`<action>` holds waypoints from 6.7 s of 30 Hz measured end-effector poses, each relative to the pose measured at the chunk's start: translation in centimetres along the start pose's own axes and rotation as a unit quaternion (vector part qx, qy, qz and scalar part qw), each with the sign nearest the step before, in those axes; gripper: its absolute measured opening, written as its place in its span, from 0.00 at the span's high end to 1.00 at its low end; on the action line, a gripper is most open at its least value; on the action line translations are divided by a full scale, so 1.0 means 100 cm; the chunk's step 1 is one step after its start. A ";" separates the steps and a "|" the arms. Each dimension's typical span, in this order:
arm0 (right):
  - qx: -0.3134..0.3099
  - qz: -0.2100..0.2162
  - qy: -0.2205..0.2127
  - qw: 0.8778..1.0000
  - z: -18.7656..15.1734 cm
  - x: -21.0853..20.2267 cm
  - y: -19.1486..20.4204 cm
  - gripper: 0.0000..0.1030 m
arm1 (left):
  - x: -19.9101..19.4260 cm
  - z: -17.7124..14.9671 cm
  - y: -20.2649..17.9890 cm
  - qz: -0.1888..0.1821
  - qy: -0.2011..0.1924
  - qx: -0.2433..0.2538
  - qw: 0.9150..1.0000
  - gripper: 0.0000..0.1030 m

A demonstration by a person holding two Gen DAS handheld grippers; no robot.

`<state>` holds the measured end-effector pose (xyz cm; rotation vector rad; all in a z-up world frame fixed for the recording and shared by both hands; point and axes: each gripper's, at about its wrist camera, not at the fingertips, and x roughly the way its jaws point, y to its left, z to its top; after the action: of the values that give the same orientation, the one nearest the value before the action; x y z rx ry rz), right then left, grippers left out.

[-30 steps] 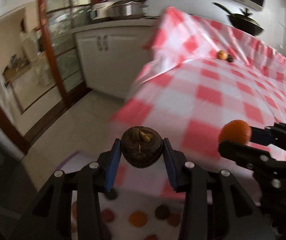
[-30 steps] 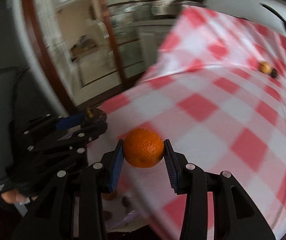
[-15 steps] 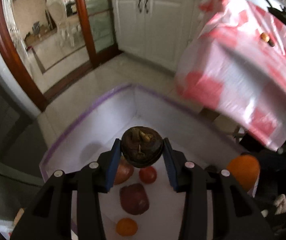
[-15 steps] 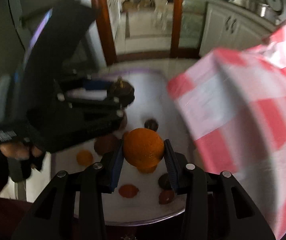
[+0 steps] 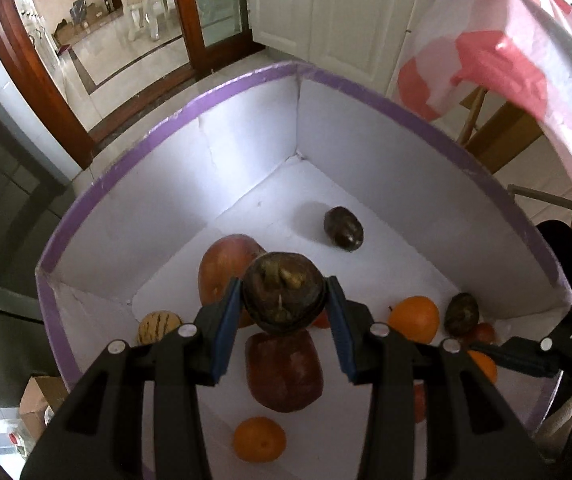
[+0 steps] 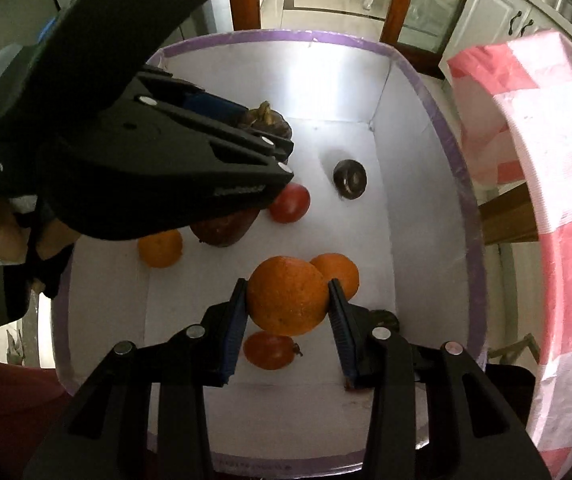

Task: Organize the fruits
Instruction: 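Open both tools to drop the passion fruit and orange into the box, then move both tools back over the last fruits on the table, then grasp the last dark passion fruit with the right tool, then grasp the yellow pepino melon with the left tool while the right tool holds the passion fruit, then carry the pepino melon and passion fruit off the table over the white box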

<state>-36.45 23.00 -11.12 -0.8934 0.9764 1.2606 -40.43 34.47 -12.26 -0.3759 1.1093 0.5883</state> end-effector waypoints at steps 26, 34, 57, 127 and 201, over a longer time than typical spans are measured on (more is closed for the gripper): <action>0.059 0.004 -0.161 0.985 -0.011 -0.103 -0.032 0.27 | -0.060 0.048 -0.042 0.057 -0.081 0.037 0.994 0.09; 0.112 -0.052 -0.264 0.957 -0.047 -0.187 -0.074 0.21 | -0.139 0.102 -0.126 0.047 -0.200 0.098 0.974 0.02; 0.485 -0.255 -0.210 0.810 -0.203 -0.234 -0.420 0.16 | -0.037 0.263 -0.459 -0.233 -0.112 0.119 0.959 0.02; 0.621 -0.152 -0.318 0.700 -0.302 -0.230 -0.511 0.61 | 0.012 0.359 -0.589 -0.051 -0.112 0.056 0.991 0.10; 0.429 -0.089 -0.267 0.858 -0.146 -0.207 -0.257 0.61 | -0.127 0.119 -0.229 -0.176 -0.190 0.089 0.962 0.57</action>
<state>-13.19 -0.36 3.64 0.0801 0.8408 0.7081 -21.79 19.82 4.09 -0.2795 0.6960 0.2260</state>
